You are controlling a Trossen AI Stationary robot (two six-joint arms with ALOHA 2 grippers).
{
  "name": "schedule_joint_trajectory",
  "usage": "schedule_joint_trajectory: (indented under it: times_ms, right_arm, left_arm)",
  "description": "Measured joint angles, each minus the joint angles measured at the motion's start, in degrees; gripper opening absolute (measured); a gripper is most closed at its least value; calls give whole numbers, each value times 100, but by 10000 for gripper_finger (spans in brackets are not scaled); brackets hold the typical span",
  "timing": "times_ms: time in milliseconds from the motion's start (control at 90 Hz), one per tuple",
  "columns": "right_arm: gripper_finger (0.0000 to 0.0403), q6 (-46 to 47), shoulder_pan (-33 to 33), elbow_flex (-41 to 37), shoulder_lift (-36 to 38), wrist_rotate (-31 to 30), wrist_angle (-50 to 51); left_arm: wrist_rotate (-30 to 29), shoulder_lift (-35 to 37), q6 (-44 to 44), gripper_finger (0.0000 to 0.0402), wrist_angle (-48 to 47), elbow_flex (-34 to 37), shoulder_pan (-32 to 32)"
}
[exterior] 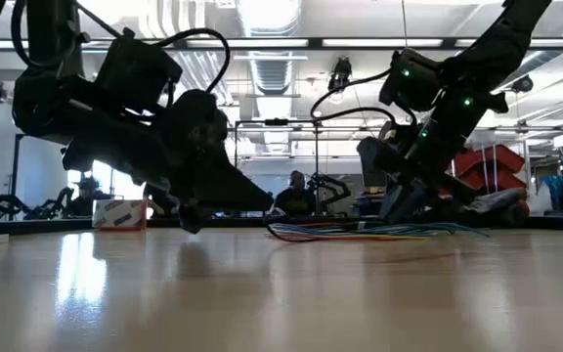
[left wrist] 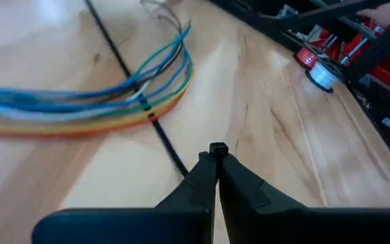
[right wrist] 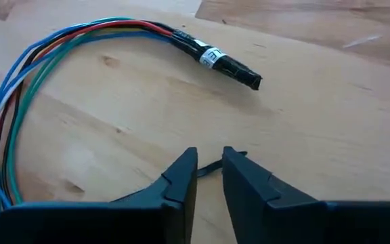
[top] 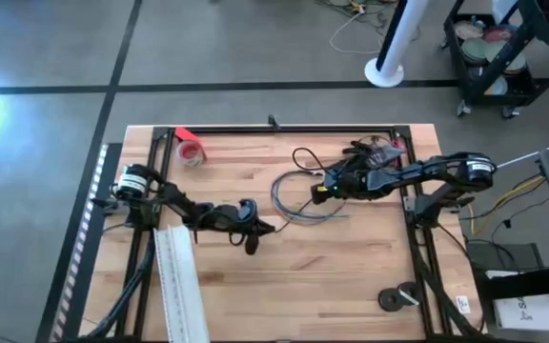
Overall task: Ziptie cables
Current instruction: Put a zip tie on the cables
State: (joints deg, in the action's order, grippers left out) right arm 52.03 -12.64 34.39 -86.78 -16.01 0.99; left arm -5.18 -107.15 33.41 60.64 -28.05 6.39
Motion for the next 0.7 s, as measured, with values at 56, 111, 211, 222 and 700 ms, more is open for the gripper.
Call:
schedule_joint_trajectory:
  times_ms: [56,111,211,222,700]
  right_arm:
    - [48,0,0,0,0,0,2]
    - [49,0,0,0,0,0,1]
    - [55,0,0,0,0,0,2]
    - [56,0,0,0,0,0,0]
    - [83,0,0,0,0,-2,0]
  left_arm:
    - [-50,0,53,0,-1,-29,0]
    - [-116,0,76,0,1,-89,0]
    - [-128,0,85,0,10,-201,-2]
    - [-128,0,85,0,7,-216,-2]
    - [-191,0,72,0,-52,-419,-2]
